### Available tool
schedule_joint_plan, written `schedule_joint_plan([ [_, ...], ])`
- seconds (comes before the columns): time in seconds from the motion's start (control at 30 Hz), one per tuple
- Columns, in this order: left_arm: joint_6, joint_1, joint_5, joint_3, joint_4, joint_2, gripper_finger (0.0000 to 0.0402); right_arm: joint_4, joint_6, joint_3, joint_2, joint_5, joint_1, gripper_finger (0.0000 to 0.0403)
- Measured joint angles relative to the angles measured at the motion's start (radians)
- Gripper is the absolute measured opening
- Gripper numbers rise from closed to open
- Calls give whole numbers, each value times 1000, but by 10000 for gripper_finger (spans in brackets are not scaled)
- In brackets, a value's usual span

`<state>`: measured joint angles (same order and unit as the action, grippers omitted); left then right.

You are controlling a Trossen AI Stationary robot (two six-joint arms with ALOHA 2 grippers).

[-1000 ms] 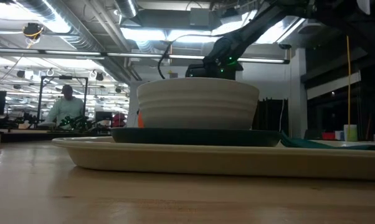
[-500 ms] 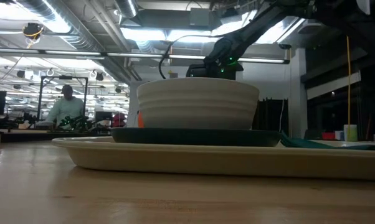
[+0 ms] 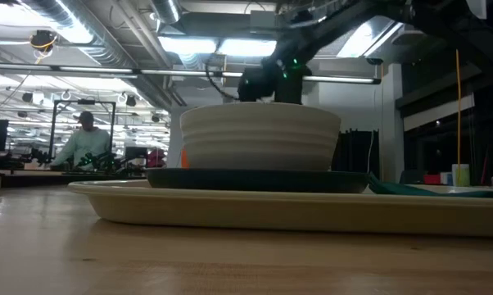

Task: Set up tray
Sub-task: Put the orange knife on the green napkin

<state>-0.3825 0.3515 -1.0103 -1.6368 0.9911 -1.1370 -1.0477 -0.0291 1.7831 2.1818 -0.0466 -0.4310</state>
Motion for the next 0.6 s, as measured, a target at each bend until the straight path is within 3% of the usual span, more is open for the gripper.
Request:
schedule_joint_plan([
  [0.2, 2, 0, 18, 0, 1, 0, 102, -172, 13, 221, -1, -70, -2, 24],
  [0.43, 1, 0, -6, 0, 3, 0, 102, -355, -83, 577, -8, -102, -2, 24],
  [0.6, 43, 0, -42, 0, 11, 9, 102, -374, -210, 445, -194, -95, 29, 24],
])
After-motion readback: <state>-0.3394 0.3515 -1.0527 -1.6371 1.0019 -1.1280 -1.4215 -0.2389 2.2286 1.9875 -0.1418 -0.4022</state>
